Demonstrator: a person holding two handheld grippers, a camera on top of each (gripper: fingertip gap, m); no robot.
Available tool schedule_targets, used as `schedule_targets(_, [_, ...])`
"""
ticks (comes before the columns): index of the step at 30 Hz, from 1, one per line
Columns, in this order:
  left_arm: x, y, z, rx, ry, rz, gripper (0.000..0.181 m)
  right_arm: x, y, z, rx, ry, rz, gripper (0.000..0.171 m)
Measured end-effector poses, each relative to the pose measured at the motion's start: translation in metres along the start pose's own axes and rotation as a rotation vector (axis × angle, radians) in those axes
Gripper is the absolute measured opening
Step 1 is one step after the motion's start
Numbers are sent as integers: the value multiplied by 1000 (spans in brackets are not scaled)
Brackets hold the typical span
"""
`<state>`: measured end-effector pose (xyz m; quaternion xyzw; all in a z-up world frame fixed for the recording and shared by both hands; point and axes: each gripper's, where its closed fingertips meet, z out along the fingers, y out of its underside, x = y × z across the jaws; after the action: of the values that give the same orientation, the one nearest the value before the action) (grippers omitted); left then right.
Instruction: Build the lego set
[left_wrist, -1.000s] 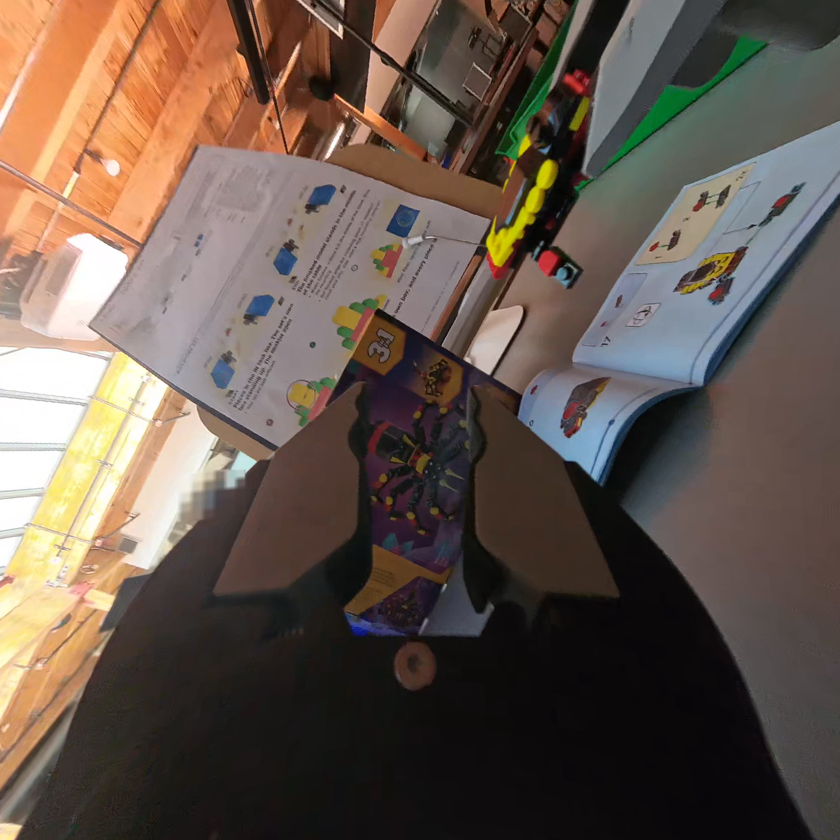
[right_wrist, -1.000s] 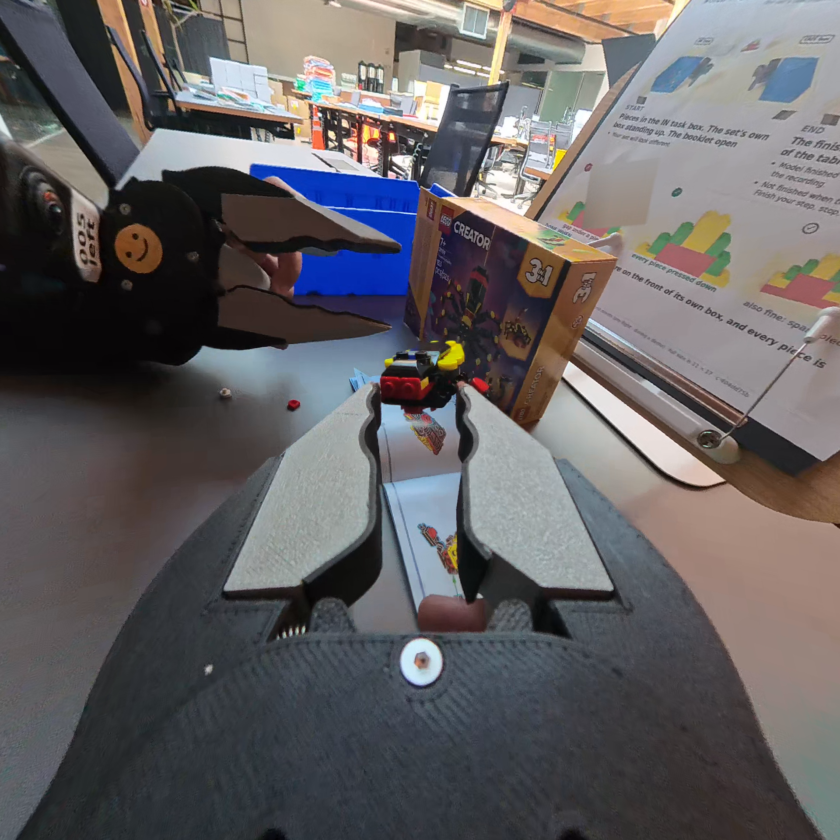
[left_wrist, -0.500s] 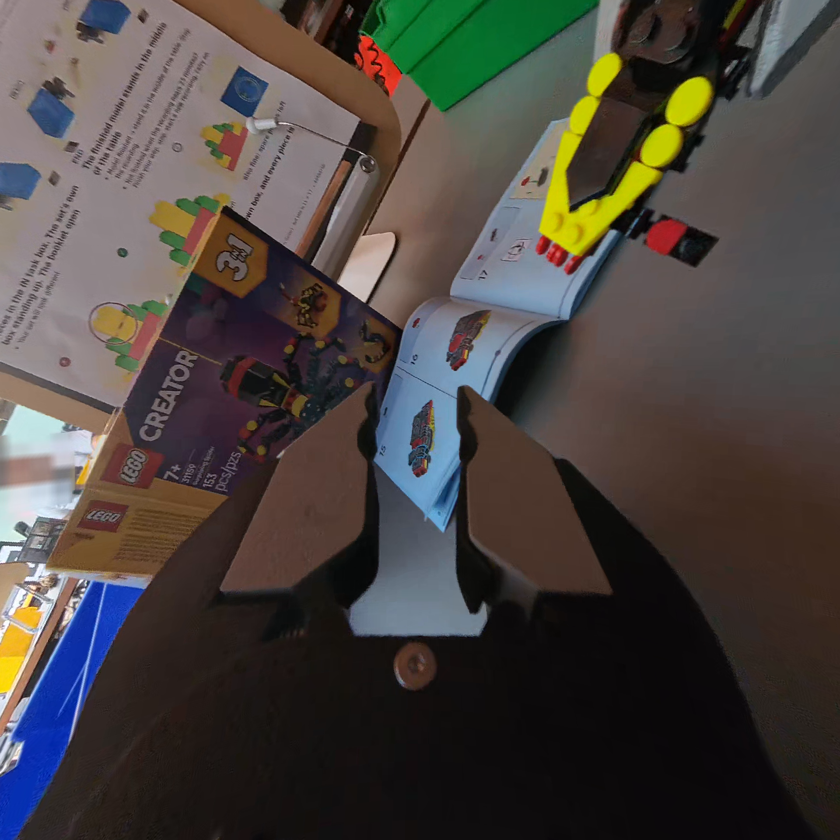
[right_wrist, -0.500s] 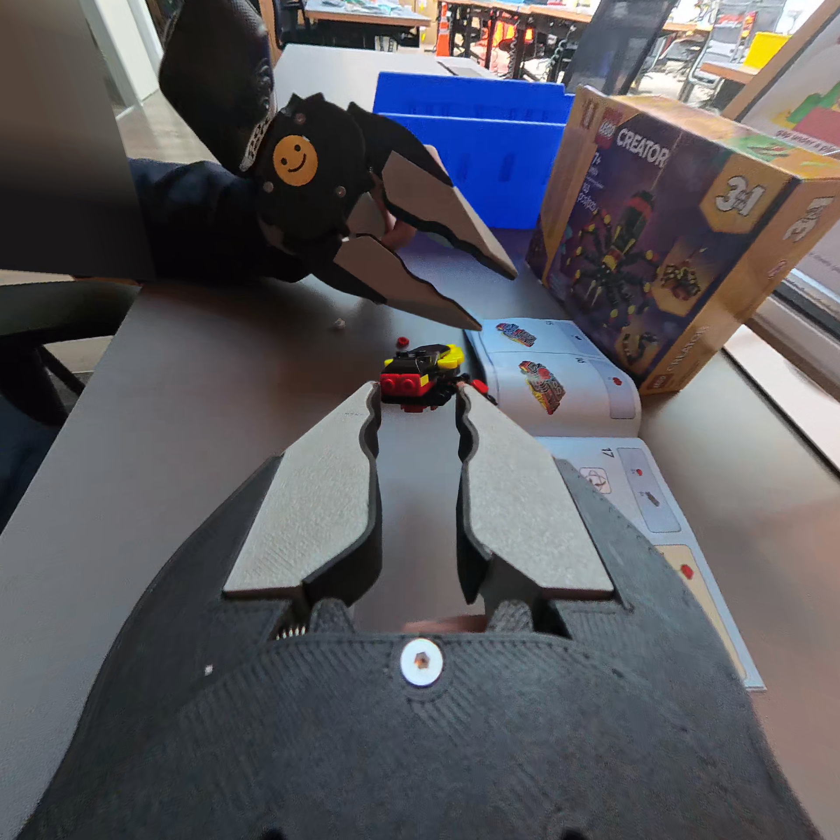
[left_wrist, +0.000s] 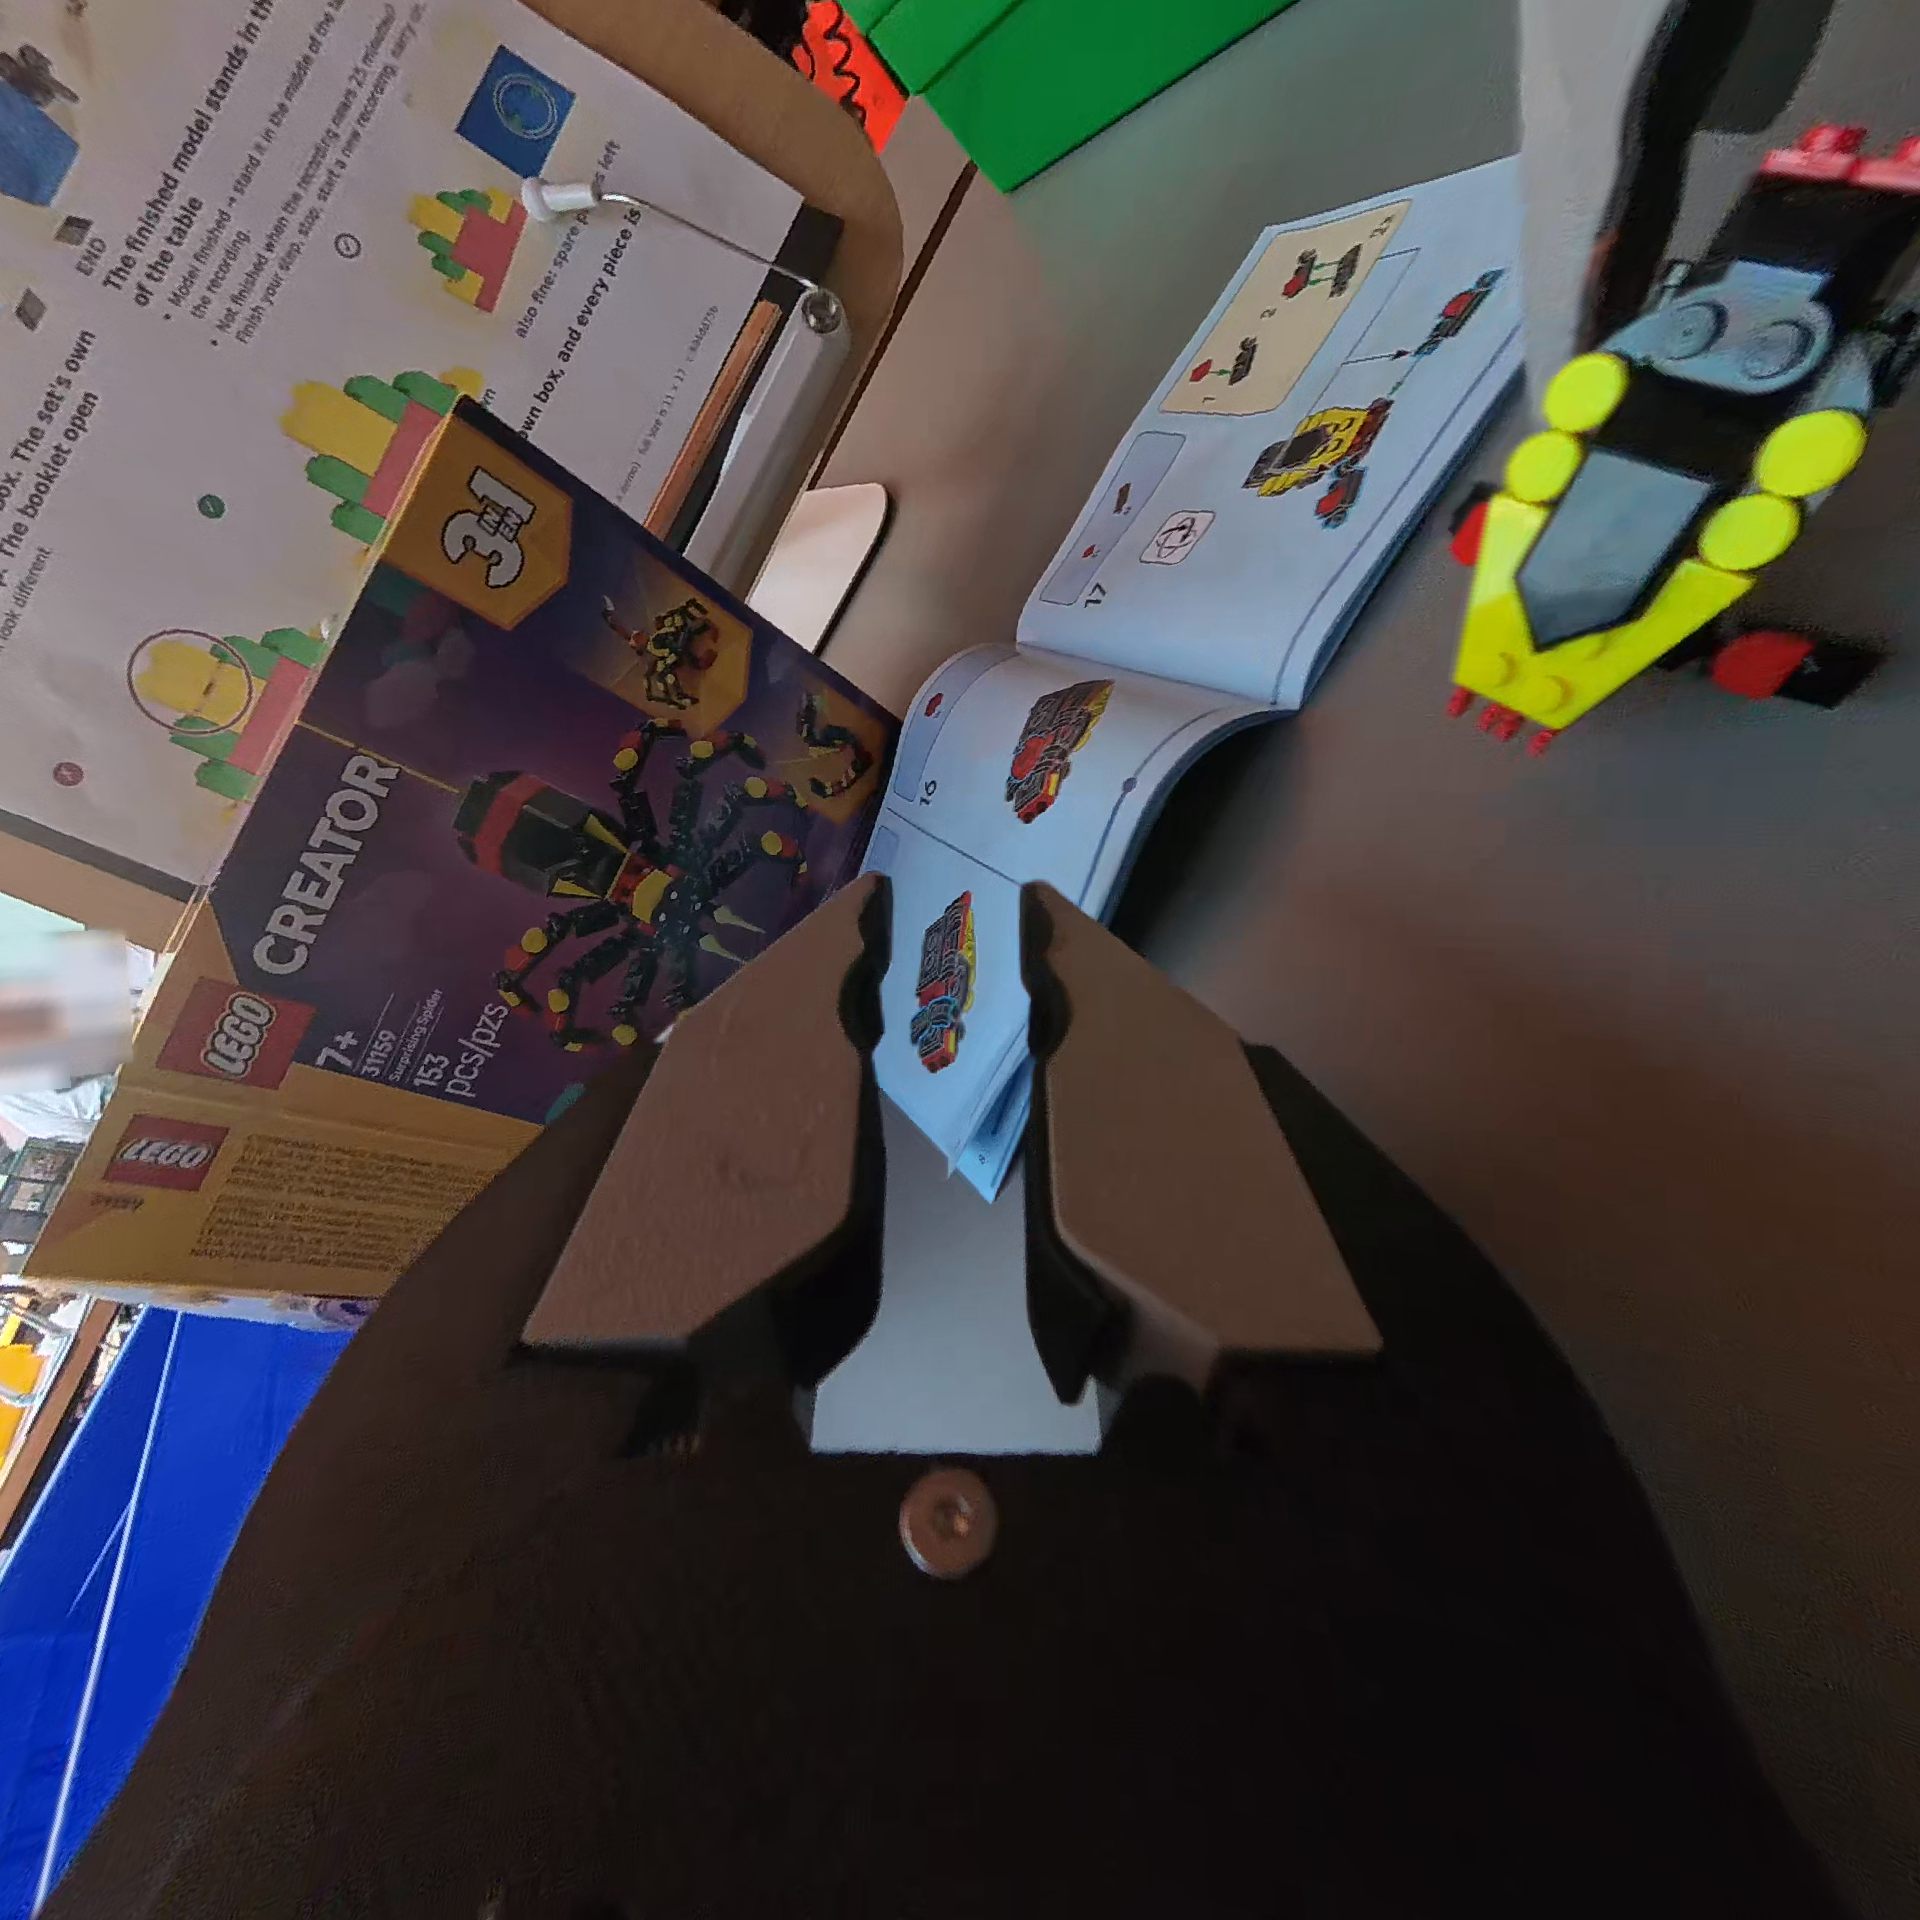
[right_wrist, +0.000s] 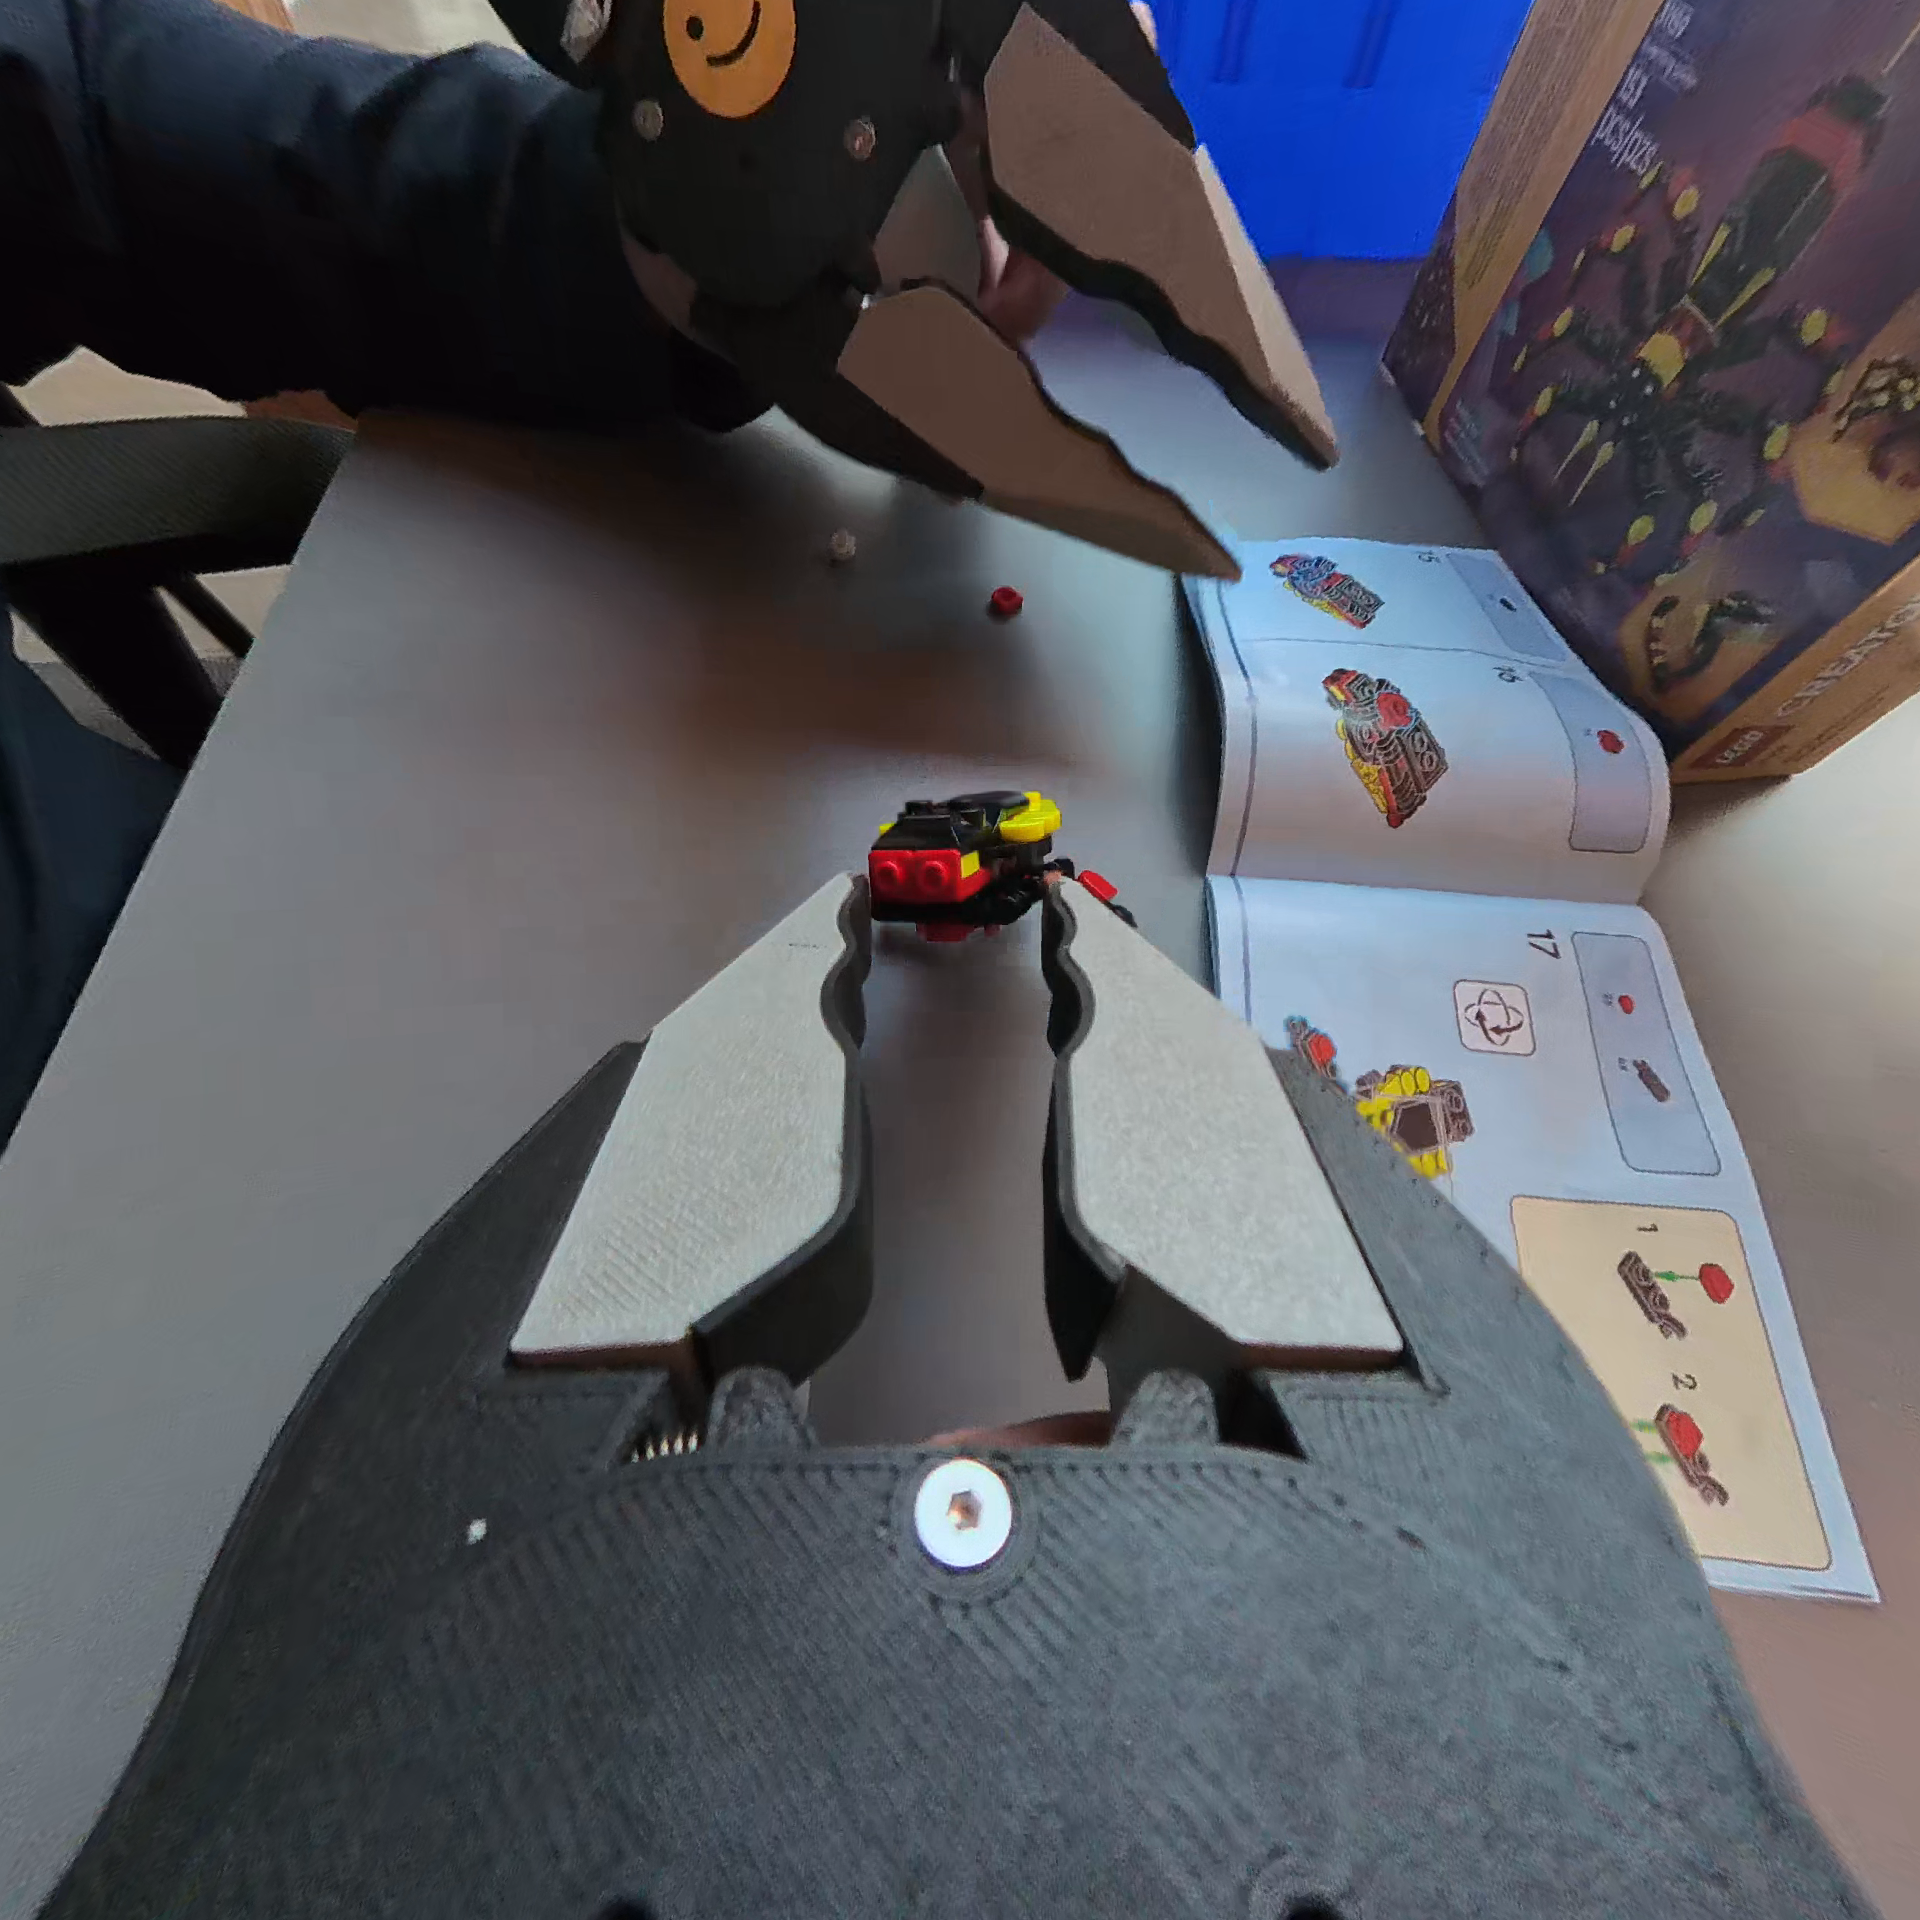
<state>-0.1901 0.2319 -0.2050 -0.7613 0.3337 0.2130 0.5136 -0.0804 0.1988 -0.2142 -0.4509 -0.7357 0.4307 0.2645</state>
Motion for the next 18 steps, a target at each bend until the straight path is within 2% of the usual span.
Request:
schedule_targets(1, [-3, 3, 0, -10, -12, -8, 22, 0, 4, 0, -25, -9, 8, 30])
schedule_targets(7, [-18, 10, -1, -19, -34, -90, 20, -1, 25, 0, -138, -38, 29, 30])
schedule_targets(15, [-21, 14, -1, -35, -54, -85, 19, 7, 33, -5, -168, -4, 23, 28])
schedule_targets(18, [-21, 16, 0, -39, -49, -93, 19, 9, 30, -9, -143, -4, 35, 33])
